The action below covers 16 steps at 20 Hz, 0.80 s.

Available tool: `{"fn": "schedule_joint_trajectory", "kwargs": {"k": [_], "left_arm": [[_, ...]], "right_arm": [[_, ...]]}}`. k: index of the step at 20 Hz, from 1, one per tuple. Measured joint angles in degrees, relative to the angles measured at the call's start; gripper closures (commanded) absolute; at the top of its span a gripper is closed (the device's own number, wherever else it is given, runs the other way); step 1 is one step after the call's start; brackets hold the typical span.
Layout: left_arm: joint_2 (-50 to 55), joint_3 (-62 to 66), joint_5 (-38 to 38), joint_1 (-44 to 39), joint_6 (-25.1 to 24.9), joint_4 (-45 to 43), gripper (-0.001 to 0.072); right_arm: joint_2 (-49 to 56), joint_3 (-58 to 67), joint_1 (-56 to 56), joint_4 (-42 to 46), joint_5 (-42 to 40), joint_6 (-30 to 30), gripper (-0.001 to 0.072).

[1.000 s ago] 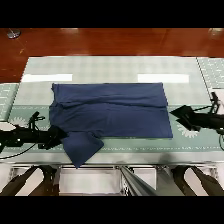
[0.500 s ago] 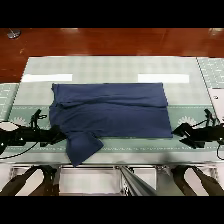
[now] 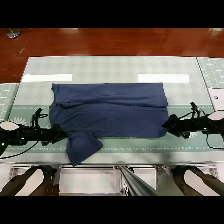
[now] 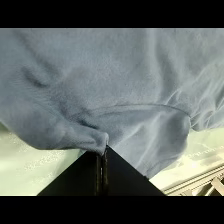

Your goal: Fold the shirts.

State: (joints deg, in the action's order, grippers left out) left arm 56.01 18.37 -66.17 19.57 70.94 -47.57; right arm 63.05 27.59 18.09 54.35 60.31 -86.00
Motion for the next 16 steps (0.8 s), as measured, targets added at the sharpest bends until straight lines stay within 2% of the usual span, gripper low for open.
{"fn": "schedule_joint_trajectory", "kwargs": {"k": [6,9,12,16], "left_arm": [[0.04,6.05,-0.39,0.11,-0.76,0.15,0.0689],[1.09,12.11,2.78,-0.72,-1.60,0.11,0.0690],[6.10,19.98,7.45,-2.89,-1.44,0.07,0.0689],[17.70,33.35,10.43,-6.05,1.25,0.13,0.0689]], "right_arm": [[2.84,7.17,-1.49,-0.87,1.36,2.82,0.0687],[5.03,14.12,-1.53,-0.55,1.95,2.80,0.0687],[9.94,21.99,-2.64,-0.98,1.73,2.56,0.0686],[18.88,33.48,-3.41,-2.64,0.96,1.51,0.0687]]}}
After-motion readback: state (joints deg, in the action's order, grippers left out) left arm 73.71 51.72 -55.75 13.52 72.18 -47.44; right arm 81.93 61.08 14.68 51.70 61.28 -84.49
